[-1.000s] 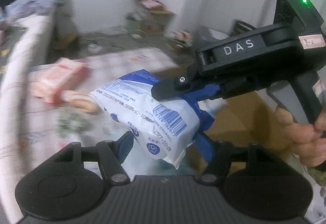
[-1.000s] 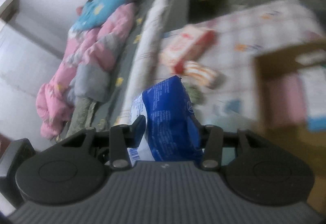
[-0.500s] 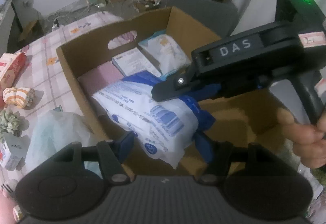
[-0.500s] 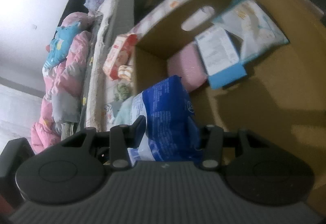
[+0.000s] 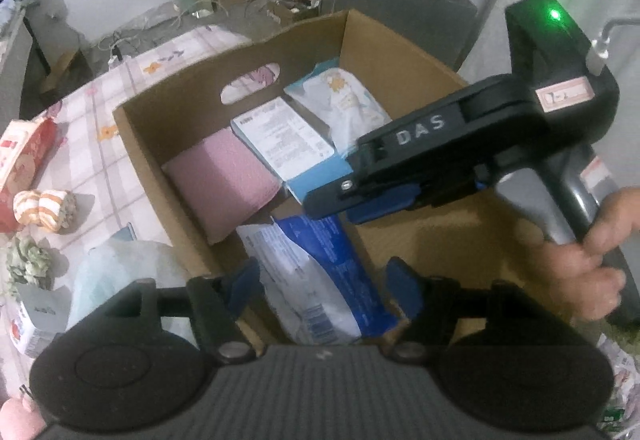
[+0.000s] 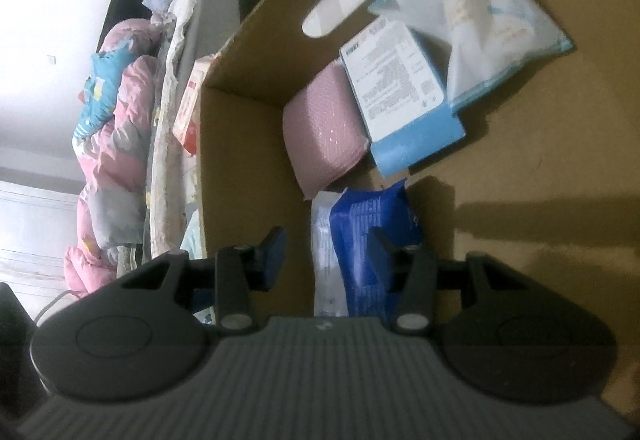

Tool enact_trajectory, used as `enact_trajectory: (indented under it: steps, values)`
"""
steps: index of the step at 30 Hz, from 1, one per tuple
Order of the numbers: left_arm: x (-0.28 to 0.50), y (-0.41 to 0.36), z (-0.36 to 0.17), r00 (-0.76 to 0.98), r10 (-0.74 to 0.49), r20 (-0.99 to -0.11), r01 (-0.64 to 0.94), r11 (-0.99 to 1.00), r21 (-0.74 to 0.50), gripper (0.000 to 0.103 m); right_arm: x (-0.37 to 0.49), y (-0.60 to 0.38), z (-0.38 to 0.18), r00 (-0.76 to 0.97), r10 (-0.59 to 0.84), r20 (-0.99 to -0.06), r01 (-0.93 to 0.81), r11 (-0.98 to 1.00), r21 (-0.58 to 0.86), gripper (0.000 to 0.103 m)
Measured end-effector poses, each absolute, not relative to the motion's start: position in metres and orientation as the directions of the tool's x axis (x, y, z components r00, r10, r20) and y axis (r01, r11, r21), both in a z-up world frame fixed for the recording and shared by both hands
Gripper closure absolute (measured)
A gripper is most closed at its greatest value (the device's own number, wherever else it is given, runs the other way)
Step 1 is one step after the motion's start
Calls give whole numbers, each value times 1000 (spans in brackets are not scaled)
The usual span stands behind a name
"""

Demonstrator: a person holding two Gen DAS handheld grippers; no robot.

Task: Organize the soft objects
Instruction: 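Open the right gripper to drop the wet-wipes pack in the box, then withdraw the right gripper from the box toward the bed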

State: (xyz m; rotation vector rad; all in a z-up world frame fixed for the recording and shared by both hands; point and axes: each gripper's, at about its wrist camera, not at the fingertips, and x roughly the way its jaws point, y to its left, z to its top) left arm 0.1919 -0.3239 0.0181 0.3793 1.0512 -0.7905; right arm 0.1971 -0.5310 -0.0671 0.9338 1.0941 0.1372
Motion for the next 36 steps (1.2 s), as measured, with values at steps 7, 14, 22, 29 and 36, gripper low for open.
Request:
enact_trajectory:
  steps: [7,14,22,29,36]
  values:
    - [184,-289,45,325,-415,-850,732,680,-52,19,182,-542,-59,524,483,-701,353,626,695,58]
    - [185,-221,60,390,-408,-826,670,741,-50,14,194,-527,-72,477,464,-746,373,662,650,58]
    - [189,-123,52,456,-339,-823,537,842,-50,13,222,-505,-96,412,452,-791,383,702,601,59]
    - [192,-56,35,475,-315,-821,425,900,-99,13,242,-492,-87,440,431,-788,353,724,593,59]
    - [184,-18,27,497,-305,-812,370,921,-119,13,219,-493,-64,443,457,-771,355,700,619,58]
